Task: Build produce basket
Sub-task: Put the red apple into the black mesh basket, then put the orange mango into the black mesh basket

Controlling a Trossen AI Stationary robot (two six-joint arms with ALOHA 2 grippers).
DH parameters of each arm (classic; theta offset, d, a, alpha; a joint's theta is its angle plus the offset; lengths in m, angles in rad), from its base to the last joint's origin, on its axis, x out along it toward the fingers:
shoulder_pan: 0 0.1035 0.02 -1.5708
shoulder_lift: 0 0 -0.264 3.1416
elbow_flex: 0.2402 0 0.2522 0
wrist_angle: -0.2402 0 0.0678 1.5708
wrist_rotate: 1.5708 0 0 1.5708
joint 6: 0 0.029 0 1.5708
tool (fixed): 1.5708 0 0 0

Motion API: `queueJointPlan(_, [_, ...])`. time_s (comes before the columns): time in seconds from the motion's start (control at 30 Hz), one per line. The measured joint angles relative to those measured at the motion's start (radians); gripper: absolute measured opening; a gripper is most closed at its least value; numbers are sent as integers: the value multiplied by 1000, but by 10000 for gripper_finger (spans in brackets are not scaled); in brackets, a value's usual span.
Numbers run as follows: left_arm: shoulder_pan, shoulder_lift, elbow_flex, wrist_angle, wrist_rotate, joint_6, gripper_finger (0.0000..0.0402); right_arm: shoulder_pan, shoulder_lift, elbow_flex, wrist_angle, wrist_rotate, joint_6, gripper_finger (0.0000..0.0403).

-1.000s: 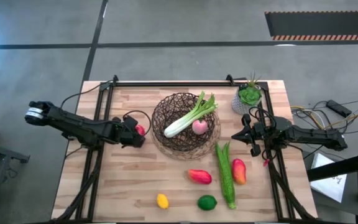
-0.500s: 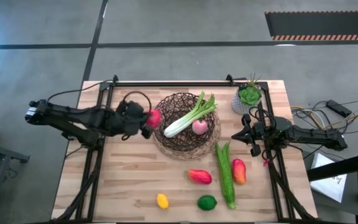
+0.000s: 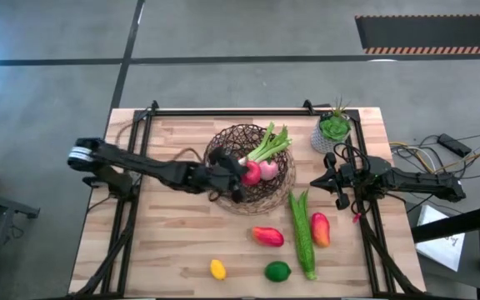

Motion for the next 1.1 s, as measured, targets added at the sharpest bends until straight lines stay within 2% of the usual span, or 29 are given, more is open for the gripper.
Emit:
queueJointPlan(0.3, [20,176,0,26,4,-42,1,0,0,0,0,0,0,9])
queueJointPlan(0.53, [27,192,-1,26,5,-52,1,0,0,0,0,0,0,9])
queueJointPlan(0.63, [35,192,-2,25,53,-52,5,0,0,0,0,0,0,9])
queueJointPlan(0.7, [42,192,-3,26,85,-53,19,0,0,0,0,0,0,9])
queueJointPlan(0.9, [53,182,-15,19,91,-48,90,0,0,0,0,0,0,9])
queueJointPlan(1.1, [47,95,36,-95,95,3,142,0,0,0,0,0,0,9])
